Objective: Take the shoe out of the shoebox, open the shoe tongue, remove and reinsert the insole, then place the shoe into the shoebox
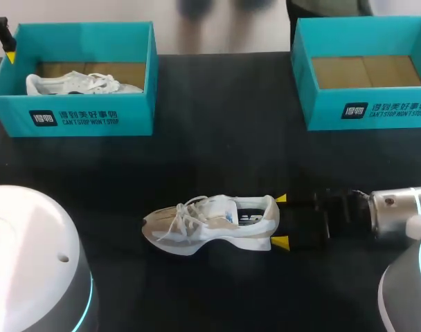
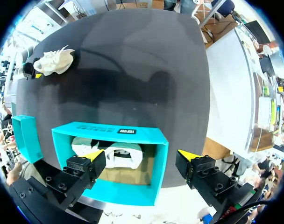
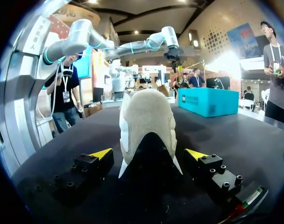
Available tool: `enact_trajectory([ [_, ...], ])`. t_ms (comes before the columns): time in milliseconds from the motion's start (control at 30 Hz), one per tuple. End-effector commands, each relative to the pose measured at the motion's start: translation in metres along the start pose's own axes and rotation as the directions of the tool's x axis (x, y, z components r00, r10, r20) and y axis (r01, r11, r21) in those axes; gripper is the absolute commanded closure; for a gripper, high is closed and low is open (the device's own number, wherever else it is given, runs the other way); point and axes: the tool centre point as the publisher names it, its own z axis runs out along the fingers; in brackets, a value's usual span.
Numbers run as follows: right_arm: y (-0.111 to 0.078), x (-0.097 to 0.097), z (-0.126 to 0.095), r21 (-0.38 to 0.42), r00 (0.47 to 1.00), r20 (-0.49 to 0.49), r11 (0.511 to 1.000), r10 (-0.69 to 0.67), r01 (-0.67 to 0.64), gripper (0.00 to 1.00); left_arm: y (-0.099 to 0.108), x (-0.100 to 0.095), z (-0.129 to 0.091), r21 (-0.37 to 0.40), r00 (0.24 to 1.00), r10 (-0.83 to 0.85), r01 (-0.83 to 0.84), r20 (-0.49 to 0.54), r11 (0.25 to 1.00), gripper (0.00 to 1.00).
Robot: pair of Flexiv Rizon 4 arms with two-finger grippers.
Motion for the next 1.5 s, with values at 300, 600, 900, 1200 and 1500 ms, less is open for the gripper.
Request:
enact_trajectory([
  [300,0.003,-0.006,0.019,0.022,1.000,-0.029,1.000,0.002,-0.002,0.00,-0.001,0.000,0.000,-0.003,1.000,0.000,0.000,-0.003,1.000,0.00],
  [600,0.001,-0.004,0.029,0.008,0.999,-0.041,1.000,-0.008,0.008,0.00,-0.001,0.000,0.000,-0.003,1.000,0.000,0.000,-0.003,1.000,0.00],
  [900,-0.005,-0.004,0.039,-0.001,0.999,-0.050,1.000,-0.020,0.020,0.00,-0.001,0.000,0.000,-0.003,1.000,0.000,0.000,-0.003,1.000,0.00],
  [1200,-0.002,-0.004,0.050,-0.004,0.998,-0.061,1.000,-0.026,0.026,0.00,-0.001,0.000,0.000,-0.003,1.000,0.000,0.000,-0.003,1.000,0.00],
  [1500,-0.002,-0.005,0.056,-0.010,0.997,-0.076,0.999,-0.032,0.031,0.00,-0.001,0.000,0.000,-0.003,1.000,0.000,0.000,-0.003,1.000,0.00],
])
